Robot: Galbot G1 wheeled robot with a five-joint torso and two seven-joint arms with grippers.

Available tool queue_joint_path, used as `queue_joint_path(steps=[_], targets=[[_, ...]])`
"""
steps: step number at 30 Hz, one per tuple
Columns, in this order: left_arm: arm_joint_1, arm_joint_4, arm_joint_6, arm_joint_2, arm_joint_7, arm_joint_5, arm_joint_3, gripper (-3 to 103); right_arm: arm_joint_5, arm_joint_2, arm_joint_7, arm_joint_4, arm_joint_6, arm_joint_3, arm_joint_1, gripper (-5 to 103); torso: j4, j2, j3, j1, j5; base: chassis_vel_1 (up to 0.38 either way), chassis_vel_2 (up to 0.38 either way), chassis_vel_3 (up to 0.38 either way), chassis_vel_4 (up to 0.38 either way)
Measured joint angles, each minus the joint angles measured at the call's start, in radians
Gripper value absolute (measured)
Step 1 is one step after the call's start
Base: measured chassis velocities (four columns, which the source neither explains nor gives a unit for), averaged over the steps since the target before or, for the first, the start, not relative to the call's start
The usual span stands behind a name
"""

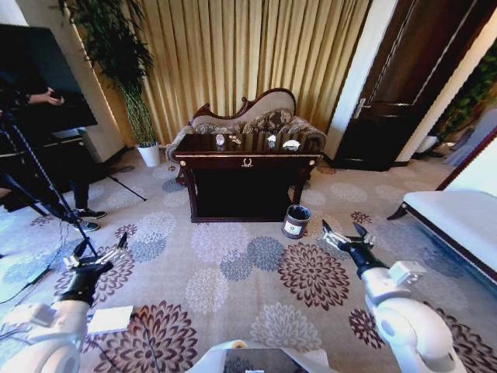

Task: Move to the front of the table and place the trash on the table into the trash bin.

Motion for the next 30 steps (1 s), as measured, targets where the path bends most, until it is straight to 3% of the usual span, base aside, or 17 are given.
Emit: queue_joint_path(steps=[7, 13, 30], targets=[[-0.015, 0.022, 0.031, 0.034, -0.006, -0.024, -0.005, 100, -0.014, -0.064, -0.046, -0.165, 0.039, -0.022, 0.106, 100, 0.0003, 0.000, 0.000, 0.000, 0.0004, 0.000, 0.000, 0.000, 0.000], [-0.024, 0.048, 0.037, 0.052, -0.005, -0.041, -0.018, 100, -0.014, -0.107, -0.054, -0.210, 0.053, -0.003, 0.112, 100, 0.0000, 0.000, 0.000, 0.000, -0.0001, 0.000, 0.000, 0.000, 0.000], [-0.005, 0.002, 0.064, 0.029, -0.004, -0.044, -0.016, 100, -0.001, -0.104, -0.053, -0.214, 0.046, -0.012, 0.146, 100, 0.0000, 0.000, 0.000, 0.000, 0.0001, -0.002, 0.002, 0.002, -0.004]])
